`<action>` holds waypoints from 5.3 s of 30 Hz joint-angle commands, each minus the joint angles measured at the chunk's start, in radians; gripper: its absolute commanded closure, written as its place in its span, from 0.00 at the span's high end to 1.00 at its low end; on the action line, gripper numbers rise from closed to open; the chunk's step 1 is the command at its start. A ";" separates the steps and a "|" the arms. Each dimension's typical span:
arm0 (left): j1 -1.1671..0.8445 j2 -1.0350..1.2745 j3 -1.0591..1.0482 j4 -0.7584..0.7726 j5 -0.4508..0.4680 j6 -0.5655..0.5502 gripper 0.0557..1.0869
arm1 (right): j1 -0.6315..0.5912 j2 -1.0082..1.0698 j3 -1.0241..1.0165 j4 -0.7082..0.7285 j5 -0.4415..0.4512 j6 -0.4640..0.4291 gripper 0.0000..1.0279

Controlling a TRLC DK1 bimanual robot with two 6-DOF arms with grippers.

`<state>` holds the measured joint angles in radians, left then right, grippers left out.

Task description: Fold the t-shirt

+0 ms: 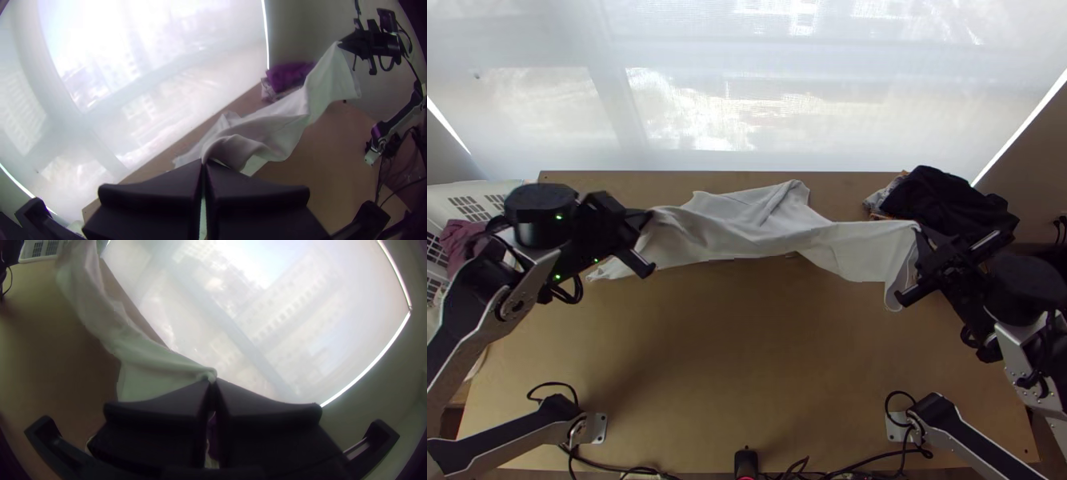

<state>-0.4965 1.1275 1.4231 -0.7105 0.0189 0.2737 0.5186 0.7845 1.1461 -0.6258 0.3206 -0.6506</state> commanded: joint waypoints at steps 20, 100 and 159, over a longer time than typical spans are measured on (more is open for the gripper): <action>0.171 -0.127 0.435 0.187 -0.057 0.127 0.03 | 0.027 0.144 0.618 0.095 0.006 -0.119 0.02; -0.001 -0.069 0.821 -0.175 -0.139 -0.113 0.03 | 0.164 0.334 1.159 0.253 -0.117 -0.100 0.02; 0.351 0.339 -0.242 0.829 0.013 -0.128 0.03 | -0.134 0.628 0.224 0.704 -0.322 0.341 0.03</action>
<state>-0.1898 1.2942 1.1667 -0.0143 0.0269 0.1493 0.4530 1.2568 1.3823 -0.0277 0.0250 -0.3180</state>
